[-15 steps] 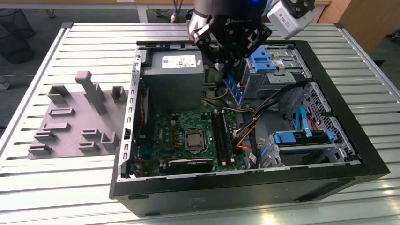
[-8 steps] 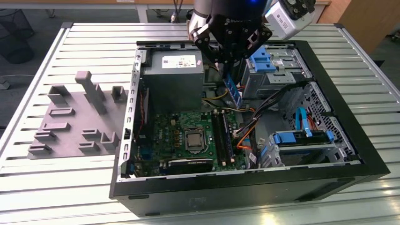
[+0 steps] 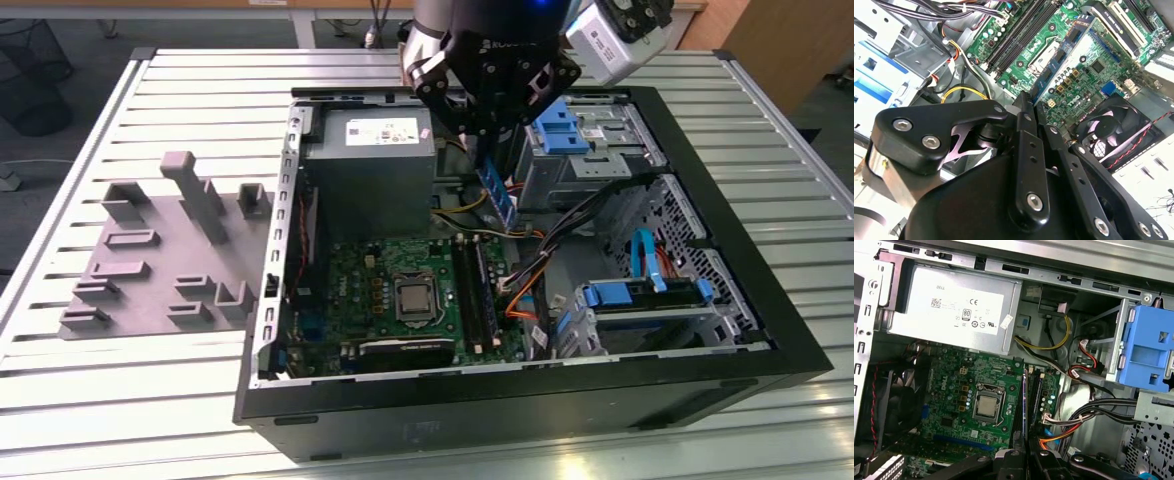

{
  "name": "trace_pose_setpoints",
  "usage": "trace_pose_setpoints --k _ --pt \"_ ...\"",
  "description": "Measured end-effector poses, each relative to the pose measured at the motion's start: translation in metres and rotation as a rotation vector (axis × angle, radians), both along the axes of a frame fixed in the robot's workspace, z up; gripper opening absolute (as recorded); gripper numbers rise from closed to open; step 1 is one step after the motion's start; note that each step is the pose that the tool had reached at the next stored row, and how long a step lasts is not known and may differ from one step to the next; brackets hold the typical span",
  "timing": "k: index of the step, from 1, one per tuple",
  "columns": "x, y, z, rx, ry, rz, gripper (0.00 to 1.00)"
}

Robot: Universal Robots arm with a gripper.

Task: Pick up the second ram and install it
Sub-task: 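Insert the second ram into the second slot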

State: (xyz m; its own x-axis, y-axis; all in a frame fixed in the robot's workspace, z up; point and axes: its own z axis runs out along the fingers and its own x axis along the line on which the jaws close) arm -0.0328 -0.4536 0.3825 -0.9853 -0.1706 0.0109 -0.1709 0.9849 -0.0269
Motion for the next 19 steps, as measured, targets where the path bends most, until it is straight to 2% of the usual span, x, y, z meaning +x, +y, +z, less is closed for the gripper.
trace_pose_setpoints --k 4,9,13,19 --pt "0.0002 0.0 -0.0001 -0.002 0.0 -0.009 0.14" --pt "0.0003 0.0 -0.0005 -0.0041 0.0001 -0.059 0.14" --pt "0.0004 0.0 -0.0012 -0.0038 -0.0002 -0.062 0.14" --pt "0.0004 0.0 -0.0031 -0.0044 -0.011 -0.076 0.14"
